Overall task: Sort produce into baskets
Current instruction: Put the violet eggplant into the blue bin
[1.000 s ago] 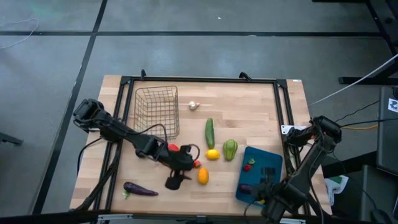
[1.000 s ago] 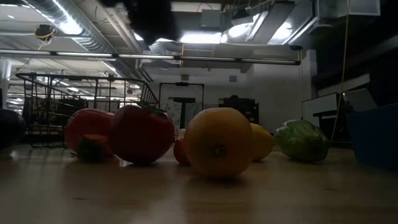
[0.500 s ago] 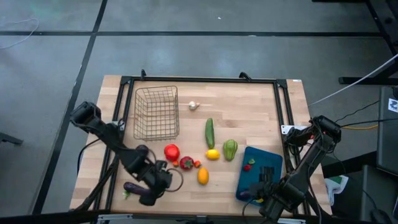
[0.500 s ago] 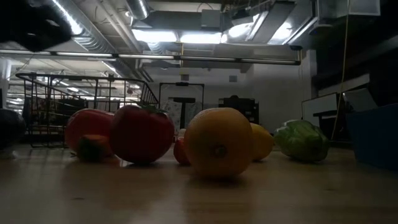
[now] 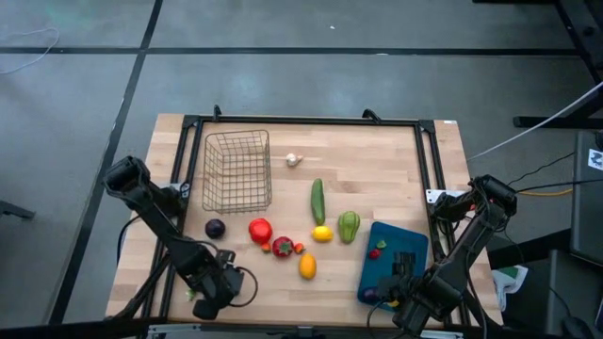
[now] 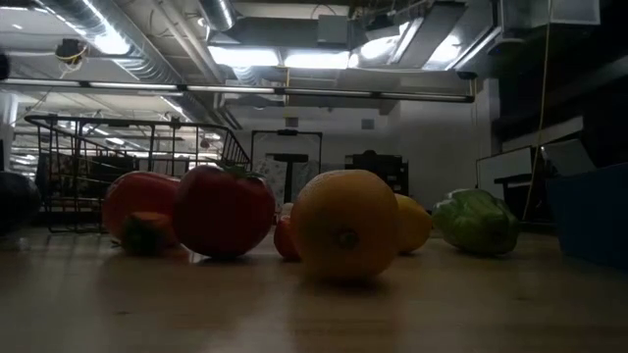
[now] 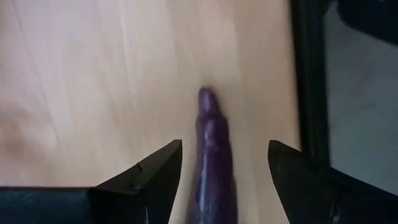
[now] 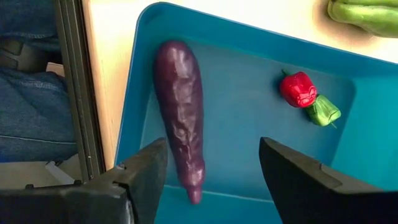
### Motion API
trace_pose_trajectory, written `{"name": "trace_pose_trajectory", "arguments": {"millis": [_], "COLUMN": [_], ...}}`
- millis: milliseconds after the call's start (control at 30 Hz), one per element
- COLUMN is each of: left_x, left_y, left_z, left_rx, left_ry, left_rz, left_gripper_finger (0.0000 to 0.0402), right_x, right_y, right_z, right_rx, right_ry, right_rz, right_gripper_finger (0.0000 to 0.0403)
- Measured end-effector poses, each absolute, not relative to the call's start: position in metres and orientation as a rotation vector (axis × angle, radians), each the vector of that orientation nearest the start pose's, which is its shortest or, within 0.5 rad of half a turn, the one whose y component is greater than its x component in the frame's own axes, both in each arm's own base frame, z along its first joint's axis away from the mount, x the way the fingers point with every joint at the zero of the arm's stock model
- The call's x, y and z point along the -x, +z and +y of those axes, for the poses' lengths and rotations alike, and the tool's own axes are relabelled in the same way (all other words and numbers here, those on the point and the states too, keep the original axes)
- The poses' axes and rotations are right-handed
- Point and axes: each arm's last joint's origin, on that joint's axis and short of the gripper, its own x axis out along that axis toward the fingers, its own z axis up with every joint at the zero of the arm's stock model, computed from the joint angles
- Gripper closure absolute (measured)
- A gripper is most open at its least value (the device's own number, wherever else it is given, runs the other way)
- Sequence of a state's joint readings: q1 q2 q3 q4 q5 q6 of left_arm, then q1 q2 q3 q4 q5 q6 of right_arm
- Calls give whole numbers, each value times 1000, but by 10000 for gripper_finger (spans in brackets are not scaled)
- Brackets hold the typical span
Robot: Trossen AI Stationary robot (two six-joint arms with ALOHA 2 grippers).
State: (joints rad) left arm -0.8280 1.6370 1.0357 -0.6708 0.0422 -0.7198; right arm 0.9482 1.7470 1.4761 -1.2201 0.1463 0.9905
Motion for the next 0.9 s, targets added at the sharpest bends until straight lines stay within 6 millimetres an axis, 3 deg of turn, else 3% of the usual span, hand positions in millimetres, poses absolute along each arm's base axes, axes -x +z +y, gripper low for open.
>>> {"name": "trace_pose_trajectory", "arguments": {"millis": [633,900], "left_x": [-189,-188], "left_y": [149,136], "left_z": [-215,-214], "left_rx": [155,85], "left_ry": [-246,-247], "left_rz": [1371,1403], "left_gripper_finger": [169,171], "right_x": [-198,-199], "right_y": [260,261], "right_z": [268,271], "right_rx": [-72,-95], "right_ry": [-9,11], "right_rz": [1364,1344], "right_gripper_finger": [150,150]}}
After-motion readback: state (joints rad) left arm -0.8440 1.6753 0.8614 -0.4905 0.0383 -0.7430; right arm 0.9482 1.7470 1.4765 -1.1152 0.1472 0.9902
